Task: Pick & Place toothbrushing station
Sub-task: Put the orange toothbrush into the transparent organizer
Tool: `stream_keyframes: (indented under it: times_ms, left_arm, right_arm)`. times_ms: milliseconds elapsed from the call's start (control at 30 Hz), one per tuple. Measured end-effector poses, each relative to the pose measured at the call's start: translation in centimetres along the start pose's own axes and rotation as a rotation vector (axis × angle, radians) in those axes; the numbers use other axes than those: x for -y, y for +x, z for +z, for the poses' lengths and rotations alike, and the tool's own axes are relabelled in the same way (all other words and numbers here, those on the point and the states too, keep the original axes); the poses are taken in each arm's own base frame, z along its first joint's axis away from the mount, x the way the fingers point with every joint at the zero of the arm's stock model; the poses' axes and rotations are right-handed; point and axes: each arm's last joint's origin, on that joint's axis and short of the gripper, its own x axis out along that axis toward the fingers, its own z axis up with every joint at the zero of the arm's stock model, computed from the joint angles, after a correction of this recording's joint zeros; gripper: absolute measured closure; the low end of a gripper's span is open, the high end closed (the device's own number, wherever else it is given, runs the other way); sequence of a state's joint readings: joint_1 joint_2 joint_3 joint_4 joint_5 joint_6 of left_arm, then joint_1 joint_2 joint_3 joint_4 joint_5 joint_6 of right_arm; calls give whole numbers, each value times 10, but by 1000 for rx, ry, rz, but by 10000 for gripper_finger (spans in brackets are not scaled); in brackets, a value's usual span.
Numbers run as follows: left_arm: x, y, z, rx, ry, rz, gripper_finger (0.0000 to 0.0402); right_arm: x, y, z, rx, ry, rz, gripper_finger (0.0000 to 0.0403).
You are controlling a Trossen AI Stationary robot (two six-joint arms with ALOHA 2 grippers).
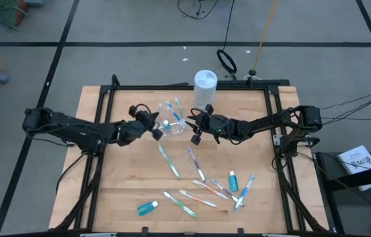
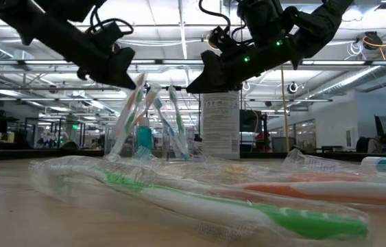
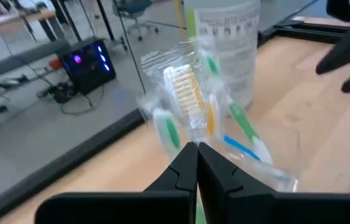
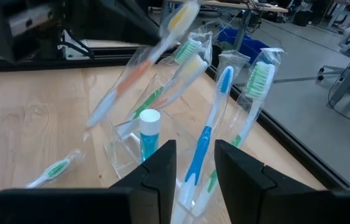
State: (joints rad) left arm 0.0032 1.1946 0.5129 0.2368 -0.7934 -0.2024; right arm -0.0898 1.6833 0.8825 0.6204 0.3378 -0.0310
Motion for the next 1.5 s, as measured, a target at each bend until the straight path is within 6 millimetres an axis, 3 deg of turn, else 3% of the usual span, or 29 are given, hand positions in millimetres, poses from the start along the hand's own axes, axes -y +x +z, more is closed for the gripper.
stream_keyframes:
  times_ms: [100,333,800,1167,1367,1500]
  left_arm:
    - [-1,0,-1,11,-6,39,392]
    - [-1,-3,19,152,83,61,392]
    - [-3,-3,19,146,110,123,397]
    - [-3,0,0,8,24,66,397]
    - [-3,0,-1,0,50,57,369]
    - [-2,0,-6,-63,84,-45,351]
  right_arm:
    - [0,0,0,3,1,0,303]
    - [0,0,1,11,-5,0,303]
    - [0,0,1,12,-4,0,303]
    - [0,0,0,2,3,2,303]
    - [-1,0,-4,-43,46,28,303]
    - [-1,0,-7,-73,102,27,303]
